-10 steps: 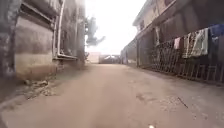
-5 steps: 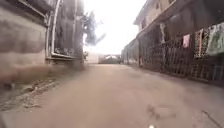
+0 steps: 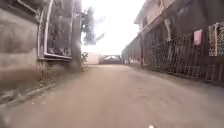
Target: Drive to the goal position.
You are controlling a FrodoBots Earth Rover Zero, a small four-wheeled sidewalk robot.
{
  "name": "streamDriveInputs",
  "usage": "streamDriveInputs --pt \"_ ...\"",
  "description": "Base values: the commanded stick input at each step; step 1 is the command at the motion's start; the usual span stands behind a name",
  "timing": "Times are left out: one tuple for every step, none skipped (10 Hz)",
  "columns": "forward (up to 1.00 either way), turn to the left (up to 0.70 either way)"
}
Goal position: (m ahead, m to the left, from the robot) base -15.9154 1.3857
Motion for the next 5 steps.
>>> streamDriveInputs --pt "0.88 0.00" --pt "0.29 0.00" --pt "-1.00 0.00" --pt "-1.00 0.00" --pt "-1.00 0.00"
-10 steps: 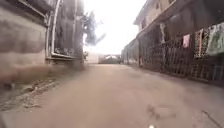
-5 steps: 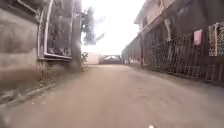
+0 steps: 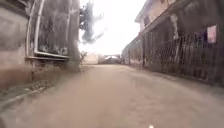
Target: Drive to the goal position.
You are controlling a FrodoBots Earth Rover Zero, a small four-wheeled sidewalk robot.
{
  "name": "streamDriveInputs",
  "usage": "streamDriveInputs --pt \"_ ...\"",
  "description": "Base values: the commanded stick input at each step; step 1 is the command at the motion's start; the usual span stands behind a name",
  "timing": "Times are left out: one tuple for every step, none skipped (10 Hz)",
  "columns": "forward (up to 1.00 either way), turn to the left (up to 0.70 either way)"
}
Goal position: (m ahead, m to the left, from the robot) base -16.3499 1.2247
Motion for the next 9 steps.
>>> streamDriveInputs --pt "-1.00 0.00" --pt "-1.00 0.00" --pt "-1.00 0.00" --pt "-1.00 0.00" --pt "-1.00 0.00" --pt "-1.00 0.00" --pt "-1.00 0.00" --pt "-1.00 0.00" --pt "-1.00 0.00"
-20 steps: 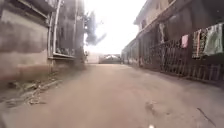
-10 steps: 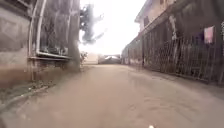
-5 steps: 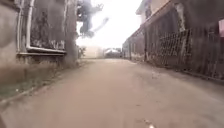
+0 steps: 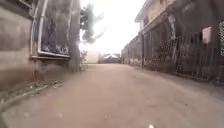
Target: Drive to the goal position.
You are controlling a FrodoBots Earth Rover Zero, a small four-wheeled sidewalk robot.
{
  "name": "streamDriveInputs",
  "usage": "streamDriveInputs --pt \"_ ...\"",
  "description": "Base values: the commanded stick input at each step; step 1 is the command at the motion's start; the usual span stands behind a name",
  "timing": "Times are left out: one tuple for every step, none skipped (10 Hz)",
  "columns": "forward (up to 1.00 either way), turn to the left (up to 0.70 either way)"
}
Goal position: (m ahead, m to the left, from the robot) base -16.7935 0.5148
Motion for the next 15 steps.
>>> streamDriveInputs --pt "-1.00 0.00" --pt "-1.00 0.00" --pt "-1.00 0.00" --pt "-1.00 0.00" --pt "-1.00 0.00" --pt "-1.00 0.00" --pt "-1.00 0.00" --pt "-1.00 0.00" --pt "-1.00 0.00" --pt "-1.00 0.00" --pt "-1.00 0.00" --pt "-1.00 0.00" --pt "-1.00 0.00" --pt "-1.00 0.00" --pt "-1.00 0.00"
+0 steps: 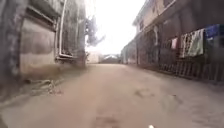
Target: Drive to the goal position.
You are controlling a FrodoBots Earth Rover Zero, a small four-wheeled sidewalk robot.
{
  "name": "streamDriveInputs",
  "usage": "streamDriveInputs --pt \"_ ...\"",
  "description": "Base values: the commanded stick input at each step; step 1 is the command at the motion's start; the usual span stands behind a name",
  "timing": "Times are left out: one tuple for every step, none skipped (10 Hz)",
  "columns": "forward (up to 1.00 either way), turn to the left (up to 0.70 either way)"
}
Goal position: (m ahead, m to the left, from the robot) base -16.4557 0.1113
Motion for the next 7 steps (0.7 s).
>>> streamDriveInputs --pt "-1.00 0.00" --pt "-1.00 0.00" --pt "-1.00 0.00" --pt "-1.00 0.00" --pt "-1.00 0.00" --pt "-1.00 0.00" --pt "-1.00 0.00"
